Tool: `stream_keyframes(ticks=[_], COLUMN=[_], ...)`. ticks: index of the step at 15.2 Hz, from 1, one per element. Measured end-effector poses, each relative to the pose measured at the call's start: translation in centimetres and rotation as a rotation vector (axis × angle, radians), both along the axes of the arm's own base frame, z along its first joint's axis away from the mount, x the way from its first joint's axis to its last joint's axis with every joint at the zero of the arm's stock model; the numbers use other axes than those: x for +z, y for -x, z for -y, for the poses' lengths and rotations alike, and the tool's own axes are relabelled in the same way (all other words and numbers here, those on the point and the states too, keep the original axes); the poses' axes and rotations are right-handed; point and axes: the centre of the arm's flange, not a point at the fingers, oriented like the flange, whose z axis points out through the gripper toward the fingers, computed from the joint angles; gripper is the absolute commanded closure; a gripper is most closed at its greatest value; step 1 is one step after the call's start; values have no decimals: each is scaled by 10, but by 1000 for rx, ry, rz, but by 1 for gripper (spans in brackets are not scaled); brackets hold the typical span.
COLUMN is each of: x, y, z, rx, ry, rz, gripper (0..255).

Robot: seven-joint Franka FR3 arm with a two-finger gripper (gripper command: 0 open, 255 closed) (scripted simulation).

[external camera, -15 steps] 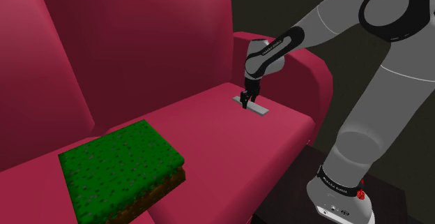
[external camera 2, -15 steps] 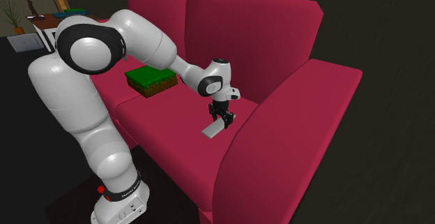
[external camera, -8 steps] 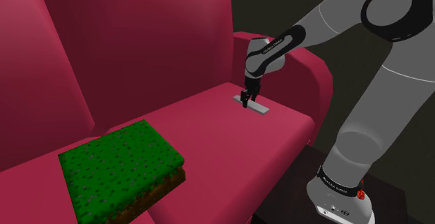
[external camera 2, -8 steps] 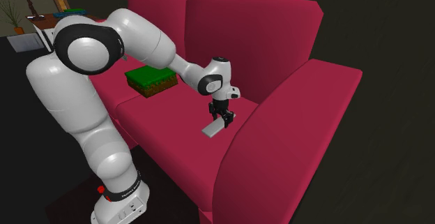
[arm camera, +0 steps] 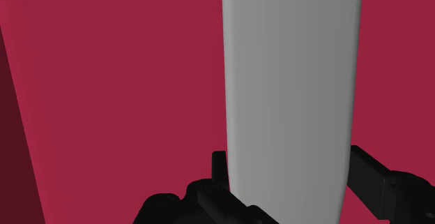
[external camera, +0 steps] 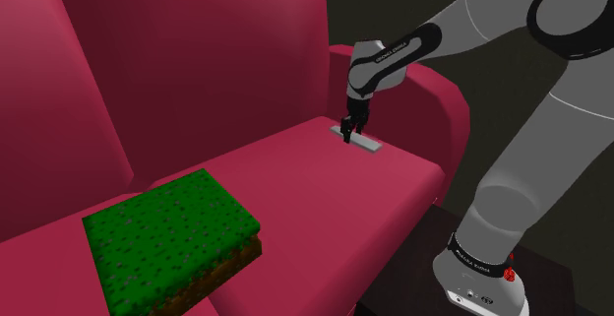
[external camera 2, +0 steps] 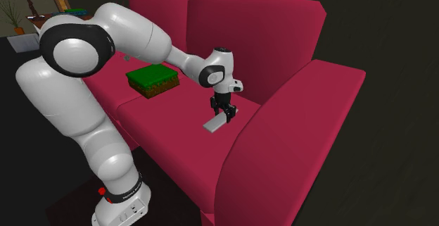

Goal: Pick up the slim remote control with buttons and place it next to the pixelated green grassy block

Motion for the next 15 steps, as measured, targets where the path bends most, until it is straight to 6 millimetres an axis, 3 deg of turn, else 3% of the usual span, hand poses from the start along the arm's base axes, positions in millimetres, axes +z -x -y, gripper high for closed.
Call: stream_keyframes(ticks=[15], x=[80], y=[-1], z=[0], rx=[0], ry=[0], rz=[0], gripper=[255])
